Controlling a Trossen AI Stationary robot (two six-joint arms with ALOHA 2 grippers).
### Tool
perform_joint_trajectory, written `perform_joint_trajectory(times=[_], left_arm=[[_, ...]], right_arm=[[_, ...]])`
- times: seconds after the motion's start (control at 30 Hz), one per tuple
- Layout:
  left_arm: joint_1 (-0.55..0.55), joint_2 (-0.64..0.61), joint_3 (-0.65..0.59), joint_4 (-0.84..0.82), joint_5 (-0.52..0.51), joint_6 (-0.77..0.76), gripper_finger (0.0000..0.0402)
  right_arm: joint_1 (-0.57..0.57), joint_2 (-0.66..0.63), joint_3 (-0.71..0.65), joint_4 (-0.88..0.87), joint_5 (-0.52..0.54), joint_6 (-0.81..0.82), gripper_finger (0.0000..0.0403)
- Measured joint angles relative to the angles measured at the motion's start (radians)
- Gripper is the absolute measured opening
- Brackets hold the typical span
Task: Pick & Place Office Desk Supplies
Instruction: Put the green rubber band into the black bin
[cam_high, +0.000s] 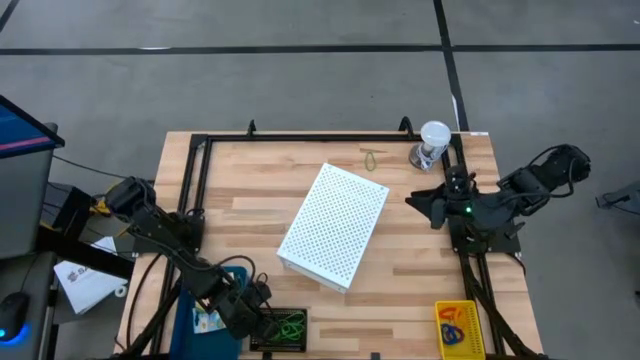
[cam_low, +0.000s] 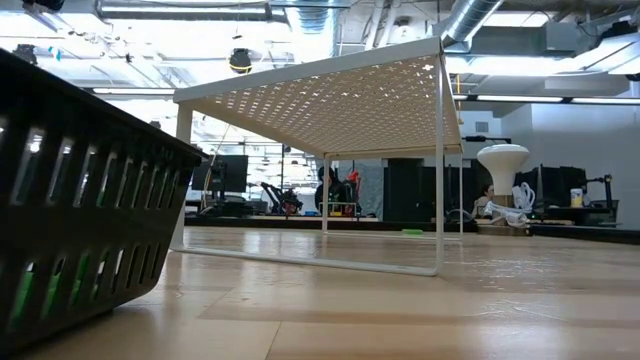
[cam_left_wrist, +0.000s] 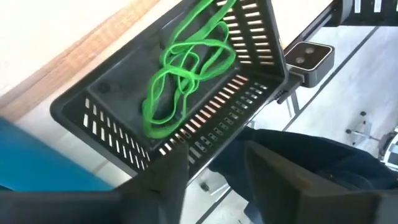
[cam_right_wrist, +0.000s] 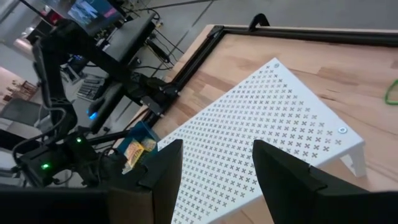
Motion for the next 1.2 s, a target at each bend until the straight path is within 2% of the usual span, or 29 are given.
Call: perform_joint_trajectory(times=[0.17, 0.33, 0.53, 0.63, 0.77, 0.87, 1.03, 1.2], left_arm=[[0.000, 0.000, 0.000, 0.001, 0.000, 0.026, 0.0203], [0.023, -0.061, 0.000, 0.005, -0.051, 0.120, 0.0229], [0.088, -0.244, 0.000, -0.064, -0.242, 0.213, 0.0232], [0.135, -0.346, 0.000, -0.086, -0.352, 0.284, 0.0232], [0.222, -0.467, 0.000, -0.087, -0.467, 0.400, 0.0232], [0.309, -0.540, 0.000, -0.086, -0.511, 0.502, 0.0228], [0.473, -0.617, 0.000, -0.077, -0.514, 0.650, 0.0218], [0.627, -0.650, 0.000, -0.075, -0.452, 0.746, 0.0216]], right_arm=[[0.000, 0.023, 0.000, 0.011, -0.001, 0.009, 0.0191], [-0.001, 0.031, 0.000, 0.030, -0.001, 0.009, 0.0191], [-0.045, 0.030, 0.000, 0.028, -0.006, 0.001, 0.0191], [-0.104, 0.024, 0.000, 0.023, -0.060, -0.017, 0.0191], [-0.233, 0.025, 0.000, 0.019, -0.184, -0.078, 0.0191], [-0.347, 0.024, 0.000, 0.018, -0.261, -0.135, 0.0191], [-0.588, 0.032, 0.000, 0.021, -0.412, -0.254, 0.0191], [-0.863, 0.093, 0.000, 0.092, -0.653, -0.417, 0.0191]])
